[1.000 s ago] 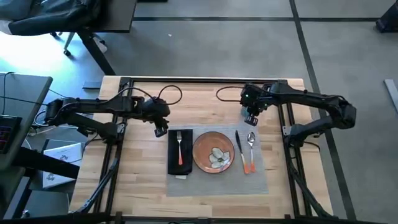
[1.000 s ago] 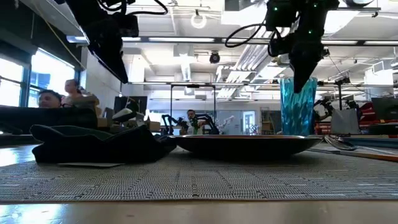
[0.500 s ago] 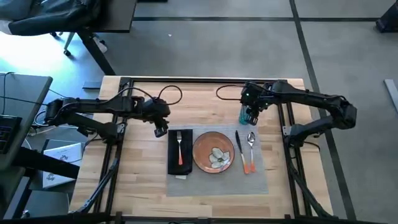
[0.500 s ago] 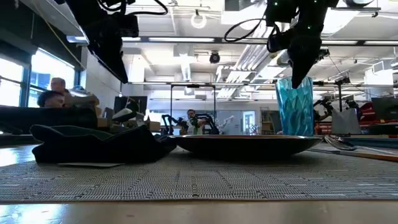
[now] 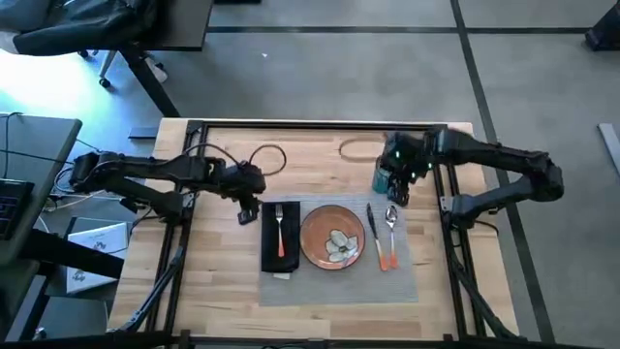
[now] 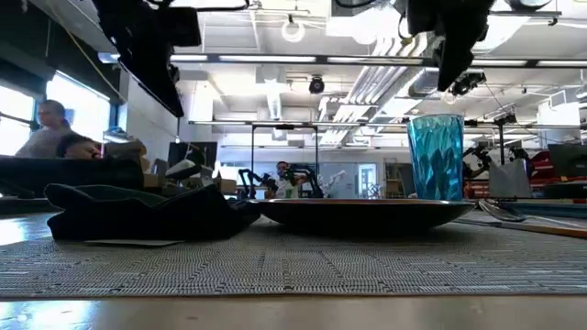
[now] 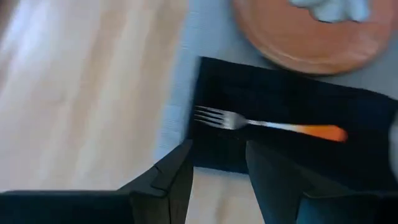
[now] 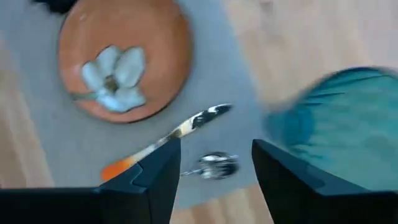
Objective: Set table place
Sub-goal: Adjust the gray mat
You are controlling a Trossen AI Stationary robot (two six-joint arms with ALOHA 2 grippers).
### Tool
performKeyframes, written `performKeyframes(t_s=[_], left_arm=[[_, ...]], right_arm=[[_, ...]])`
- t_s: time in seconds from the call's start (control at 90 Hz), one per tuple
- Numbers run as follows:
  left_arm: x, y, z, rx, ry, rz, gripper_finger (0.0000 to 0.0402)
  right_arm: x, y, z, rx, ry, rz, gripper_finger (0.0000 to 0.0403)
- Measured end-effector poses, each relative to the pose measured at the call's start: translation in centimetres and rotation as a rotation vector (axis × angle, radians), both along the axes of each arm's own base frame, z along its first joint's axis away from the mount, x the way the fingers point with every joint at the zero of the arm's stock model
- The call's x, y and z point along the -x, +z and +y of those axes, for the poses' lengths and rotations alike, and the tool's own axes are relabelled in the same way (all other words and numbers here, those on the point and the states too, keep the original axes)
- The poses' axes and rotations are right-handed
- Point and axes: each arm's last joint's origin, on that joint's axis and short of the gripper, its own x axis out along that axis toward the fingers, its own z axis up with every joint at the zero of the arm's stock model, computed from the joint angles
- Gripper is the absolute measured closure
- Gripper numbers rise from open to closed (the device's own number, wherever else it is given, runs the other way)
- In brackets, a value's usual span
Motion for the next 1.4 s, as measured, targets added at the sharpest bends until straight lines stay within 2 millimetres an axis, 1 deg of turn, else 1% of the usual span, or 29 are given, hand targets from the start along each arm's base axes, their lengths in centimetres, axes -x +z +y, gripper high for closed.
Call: performKeyframes(t_s=[0.178,0.256,0.333,0.433,0.489,0.556,0.756,0.856,0.956,1.078,1.167,1.267,1.4], left_arm=[[-0.2,-0.7,-3.7,0.067,-0.05,0.024,0.0268],[-0.5,-1.6,-5.4,0.083,-0.049,0.066,0.0268],[-1.1,-3.1,-7.0,0.092,-0.032,0.127,0.0268],[-1.8,-4.8,-9.8,0.128,-0.132,0.152,0.0268],[-2.0,-5.3,-11.6,0.162,-0.2,0.131,0.0268],[-2.1,-5.7,-13.4,0.203,-0.241,0.111,0.0268],[-2.2,-8.1,-17.7,0.287,-0.238,0.081,0.0268],[-2.3,-10.3,-19.6,0.296,-0.236,0.097,0.0268],[-2.6,-12.6,-20.8,0.298,-0.218,0.111,0.0268],[-2.8,-14.1,-21.5,0.296,-0.164,0.103,0.0268],[-2.7,-14.2,-21.6,0.29,-0.137,0.096,0.0268],[-2.5,-13.9,-21.7,0.29,-0.118,0.087,0.0268],[-2.0,-13.8,-21.7,0.278,-0.097,0.11,0.0268]], right_arm=[[-0.4,-4.2,4.8,-0.065,0.047,0.031,0.0219],[0.2,-5.9,6.7,-0.097,0.033,0.076,0.0219],[1.1,-7.3,8.2,-0.127,-0.015,0.148,0.0219],[2.2,-8.5,10.4,-0.152,-0.047,0.205,0.0219],[2.7,-9.0,11.5,-0.169,-0.055,0.207,0.0219],[3.2,-9.4,12.7,-0.164,-0.07,0.191,0.0219],[4.2,-11.1,15.4,-0.176,-0.102,0.088,0.0219],[4.5,-12.7,16.6,-0.177,-0.096,0.075,0.0219],[4.5,-13.9,17.8,-0.175,-0.079,0.092,0.0219],[4.8,-15.3,19.1,-0.142,-0.039,0.142,0.0219],[4.9,-15.8,19.8,-0.141,-0.035,0.173,0.0219],[5.0,-16.7,20.6,-0.143,-0.047,0.195,0.0219],[4.8,-17.5,21.5,-0.155,-0.057,0.184,0.0219]])
